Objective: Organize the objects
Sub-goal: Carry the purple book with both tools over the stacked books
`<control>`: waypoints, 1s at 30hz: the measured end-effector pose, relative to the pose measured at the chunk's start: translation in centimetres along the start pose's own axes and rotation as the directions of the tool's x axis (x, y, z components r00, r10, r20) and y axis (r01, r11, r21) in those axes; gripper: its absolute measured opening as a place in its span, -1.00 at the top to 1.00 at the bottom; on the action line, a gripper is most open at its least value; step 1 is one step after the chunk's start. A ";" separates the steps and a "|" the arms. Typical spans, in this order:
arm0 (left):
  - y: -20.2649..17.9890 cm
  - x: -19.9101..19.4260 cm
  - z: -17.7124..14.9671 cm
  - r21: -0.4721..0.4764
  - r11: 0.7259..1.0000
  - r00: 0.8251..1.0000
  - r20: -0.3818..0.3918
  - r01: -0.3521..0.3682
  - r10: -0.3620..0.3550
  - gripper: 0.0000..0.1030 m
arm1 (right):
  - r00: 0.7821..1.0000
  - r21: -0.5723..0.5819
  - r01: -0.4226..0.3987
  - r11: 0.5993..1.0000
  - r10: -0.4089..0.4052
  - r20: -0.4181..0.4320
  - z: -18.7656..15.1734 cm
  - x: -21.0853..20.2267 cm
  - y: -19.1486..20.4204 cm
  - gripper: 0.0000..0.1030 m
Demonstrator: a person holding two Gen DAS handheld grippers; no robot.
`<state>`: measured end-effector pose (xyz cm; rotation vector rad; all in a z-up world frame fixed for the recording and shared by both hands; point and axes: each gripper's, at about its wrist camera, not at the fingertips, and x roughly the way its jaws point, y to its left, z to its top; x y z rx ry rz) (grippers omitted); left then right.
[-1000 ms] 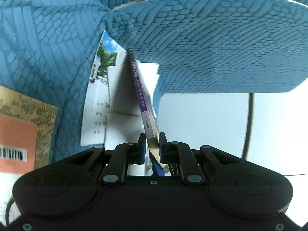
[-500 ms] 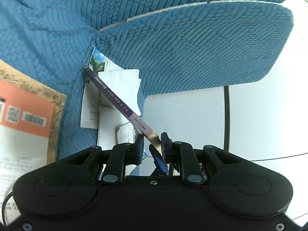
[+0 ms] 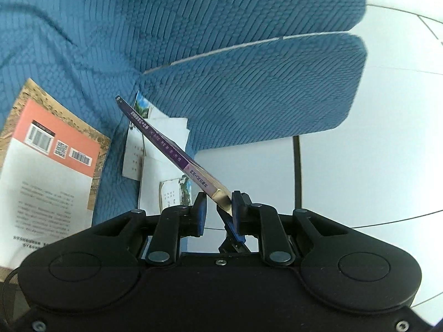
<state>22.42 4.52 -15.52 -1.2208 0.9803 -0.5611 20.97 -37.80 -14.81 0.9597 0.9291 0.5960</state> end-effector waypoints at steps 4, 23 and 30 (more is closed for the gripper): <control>-0.7 -2.6 -0.9 0.012 1.000 0.999 0.032 0.017 -0.018 0.67 | 1.000 -0.020 -0.011 1.000 0.011 -0.025 -0.8 -0.4 1.7 0.52; 4.1 -6.3 -3.6 -0.007 0.999 0.996 0.088 -0.035 0.036 0.67 | 0.994 -0.075 -0.009 0.997 0.001 -0.105 -5.3 1.0 0.6 0.51; 6.7 -6.2 -4.2 -0.010 0.997 0.994 0.082 -0.071 0.072 0.67 | 0.992 -0.088 0.021 0.996 -0.032 -0.121 -7.0 2.0 -1.3 0.51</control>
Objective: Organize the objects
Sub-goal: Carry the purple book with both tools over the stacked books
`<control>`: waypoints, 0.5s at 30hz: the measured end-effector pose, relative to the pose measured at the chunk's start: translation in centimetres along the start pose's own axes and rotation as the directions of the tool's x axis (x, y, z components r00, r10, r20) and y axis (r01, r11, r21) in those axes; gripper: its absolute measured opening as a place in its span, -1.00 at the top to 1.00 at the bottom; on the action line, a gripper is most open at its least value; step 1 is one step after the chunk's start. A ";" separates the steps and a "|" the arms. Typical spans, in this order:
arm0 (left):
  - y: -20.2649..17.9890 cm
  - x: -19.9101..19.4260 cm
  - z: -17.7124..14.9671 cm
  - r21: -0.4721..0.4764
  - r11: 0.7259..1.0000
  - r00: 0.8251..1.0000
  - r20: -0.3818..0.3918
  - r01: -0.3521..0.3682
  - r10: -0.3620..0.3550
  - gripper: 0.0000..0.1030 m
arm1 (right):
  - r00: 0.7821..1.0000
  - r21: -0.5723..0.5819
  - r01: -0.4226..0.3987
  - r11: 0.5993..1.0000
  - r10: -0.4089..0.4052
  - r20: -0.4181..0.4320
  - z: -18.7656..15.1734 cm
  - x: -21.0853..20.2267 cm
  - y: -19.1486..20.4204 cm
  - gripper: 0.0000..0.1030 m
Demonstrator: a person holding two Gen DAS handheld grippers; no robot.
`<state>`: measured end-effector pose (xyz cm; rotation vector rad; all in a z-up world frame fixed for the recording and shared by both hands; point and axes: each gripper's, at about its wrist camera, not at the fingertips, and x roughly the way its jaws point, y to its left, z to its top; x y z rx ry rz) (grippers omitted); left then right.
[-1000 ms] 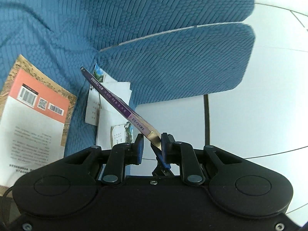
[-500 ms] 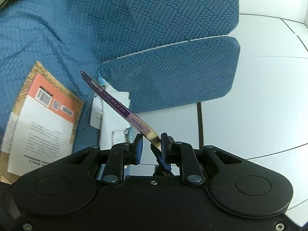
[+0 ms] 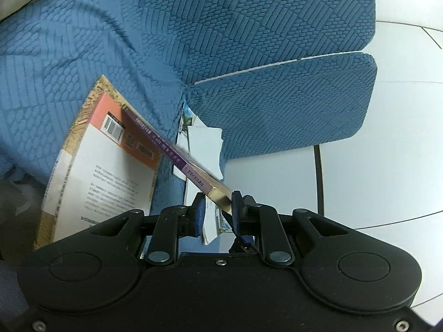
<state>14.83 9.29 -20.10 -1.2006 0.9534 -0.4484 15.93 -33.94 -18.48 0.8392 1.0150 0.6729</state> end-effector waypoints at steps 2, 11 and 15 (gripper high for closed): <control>0.5 0.1 -0.1 0.003 1.000 1.000 -0.001 -0.023 0.023 0.67 | 1.000 -0.008 0.002 1.000 -0.002 0.000 -0.3 0.1 -0.4 0.52; 3.3 -0.1 -1.3 -0.014 0.995 0.995 -0.013 -0.099 0.098 0.68 | 0.997 -0.005 0.060 0.998 -0.060 -0.043 -2.4 0.9 -2.2 0.52; 4.3 0.1 -2.0 -0.013 0.990 0.990 -0.014 -0.140 0.140 0.68 | 0.995 -0.004 0.078 0.997 -0.078 -0.060 -3.3 1.4 -2.9 0.52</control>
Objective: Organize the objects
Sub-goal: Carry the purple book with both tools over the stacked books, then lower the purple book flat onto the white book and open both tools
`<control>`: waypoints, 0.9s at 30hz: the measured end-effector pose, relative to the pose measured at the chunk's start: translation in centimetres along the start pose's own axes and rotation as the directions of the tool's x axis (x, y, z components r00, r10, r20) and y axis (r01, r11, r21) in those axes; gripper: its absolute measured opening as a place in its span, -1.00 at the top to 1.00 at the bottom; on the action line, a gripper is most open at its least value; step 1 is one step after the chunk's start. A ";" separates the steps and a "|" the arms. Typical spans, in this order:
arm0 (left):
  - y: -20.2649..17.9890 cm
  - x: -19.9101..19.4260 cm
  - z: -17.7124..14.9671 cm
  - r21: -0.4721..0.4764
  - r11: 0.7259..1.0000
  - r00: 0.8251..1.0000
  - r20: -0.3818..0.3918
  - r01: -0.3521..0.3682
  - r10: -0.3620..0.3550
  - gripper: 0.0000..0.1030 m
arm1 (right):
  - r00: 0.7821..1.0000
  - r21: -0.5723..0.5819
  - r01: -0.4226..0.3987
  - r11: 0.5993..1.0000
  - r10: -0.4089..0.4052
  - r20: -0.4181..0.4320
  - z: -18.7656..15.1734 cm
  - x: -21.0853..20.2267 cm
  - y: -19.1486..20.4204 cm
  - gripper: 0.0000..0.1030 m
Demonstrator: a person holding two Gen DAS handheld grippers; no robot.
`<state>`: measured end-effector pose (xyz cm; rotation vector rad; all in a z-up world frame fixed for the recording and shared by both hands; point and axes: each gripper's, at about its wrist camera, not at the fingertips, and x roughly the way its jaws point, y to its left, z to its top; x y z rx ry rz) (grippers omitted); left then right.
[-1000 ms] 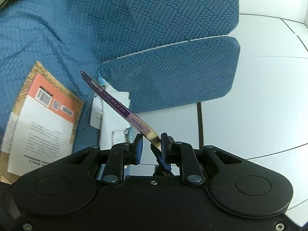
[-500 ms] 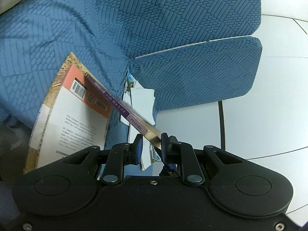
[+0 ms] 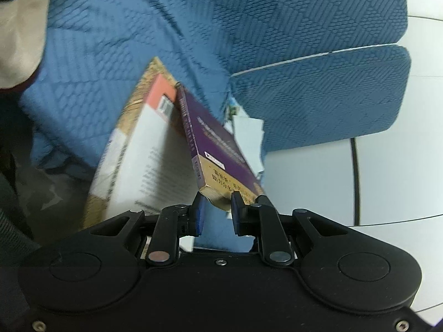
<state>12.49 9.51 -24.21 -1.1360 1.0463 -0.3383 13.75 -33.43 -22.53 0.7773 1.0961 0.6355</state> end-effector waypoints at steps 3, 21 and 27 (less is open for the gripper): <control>0.4 0.3 -0.7 0.015 0.999 0.999 -0.006 -0.037 0.037 0.68 | 1.000 0.002 0.011 1.000 -0.011 -0.012 -0.6 0.2 -0.6 0.52; 1.1 -1.6 -3.9 0.072 0.994 0.996 -0.010 -0.086 0.087 0.71 | 0.982 -0.056 0.069 0.996 -0.078 -0.172 -2.9 0.9 -4.2 0.45; -1.5 -2.0 -3.3 0.184 0.970 0.986 0.075 -0.158 0.146 0.25 | 0.946 -0.139 0.175 0.975 -0.206 -0.252 -3.4 0.9 -4.1 0.02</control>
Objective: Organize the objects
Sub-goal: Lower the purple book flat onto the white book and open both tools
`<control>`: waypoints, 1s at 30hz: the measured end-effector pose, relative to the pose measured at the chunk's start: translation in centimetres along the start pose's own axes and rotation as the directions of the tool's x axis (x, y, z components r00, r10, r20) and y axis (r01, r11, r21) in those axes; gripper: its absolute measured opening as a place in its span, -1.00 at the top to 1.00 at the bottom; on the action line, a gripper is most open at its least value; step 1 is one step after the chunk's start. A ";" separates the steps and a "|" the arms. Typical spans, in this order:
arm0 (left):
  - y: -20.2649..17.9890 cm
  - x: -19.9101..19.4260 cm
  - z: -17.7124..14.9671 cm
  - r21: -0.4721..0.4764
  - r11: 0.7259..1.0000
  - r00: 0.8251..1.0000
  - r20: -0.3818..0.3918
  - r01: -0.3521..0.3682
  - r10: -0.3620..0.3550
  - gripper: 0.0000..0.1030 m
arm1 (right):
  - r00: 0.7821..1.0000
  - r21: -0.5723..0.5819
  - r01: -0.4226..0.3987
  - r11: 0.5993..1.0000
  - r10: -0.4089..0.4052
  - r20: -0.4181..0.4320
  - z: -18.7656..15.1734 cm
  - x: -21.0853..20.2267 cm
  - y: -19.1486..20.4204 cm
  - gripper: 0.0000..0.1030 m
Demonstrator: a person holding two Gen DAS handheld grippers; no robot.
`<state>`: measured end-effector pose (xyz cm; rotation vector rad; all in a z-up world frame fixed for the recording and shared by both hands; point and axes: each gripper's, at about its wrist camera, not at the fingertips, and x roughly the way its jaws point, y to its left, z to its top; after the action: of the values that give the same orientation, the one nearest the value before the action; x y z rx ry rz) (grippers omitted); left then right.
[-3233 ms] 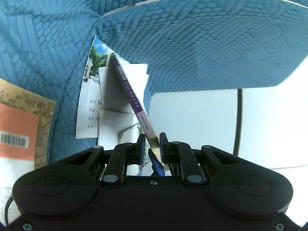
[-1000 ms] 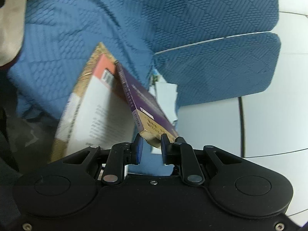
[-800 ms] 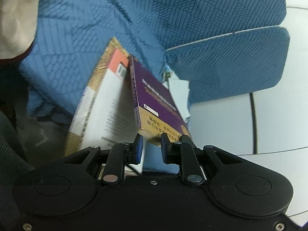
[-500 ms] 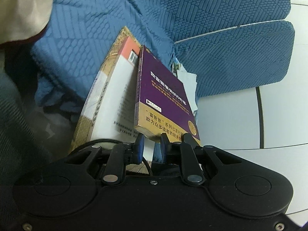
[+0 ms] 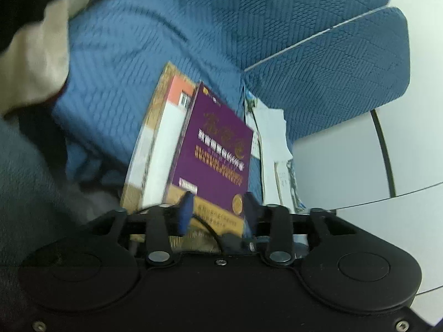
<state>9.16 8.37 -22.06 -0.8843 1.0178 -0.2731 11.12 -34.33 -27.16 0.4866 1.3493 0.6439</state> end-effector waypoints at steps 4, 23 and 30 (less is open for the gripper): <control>-1.9 0.7 0.7 0.083 0.993 0.996 0.048 -0.082 0.079 0.07 | 0.999 -0.084 0.031 0.996 -0.030 0.014 -0.7 -1.9 0.7 -0.45; -3.1 7.9 2.3 0.287 0.914 0.958 0.088 -0.286 0.272 0.25 | 0.921 -0.293 0.279 0.915 -0.169 0.351 4.6 0.8 1.5 0.14; -3.3 9.4 1.8 0.320 0.895 0.949 0.052 -0.310 0.310 0.25 | 0.932 -0.278 0.257 0.926 -0.160 0.326 5.4 2.0 1.2 0.34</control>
<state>16.21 1.79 -25.05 -0.4136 1.0605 -0.1628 16.51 -31.87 -26.97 0.1639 0.9706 0.5688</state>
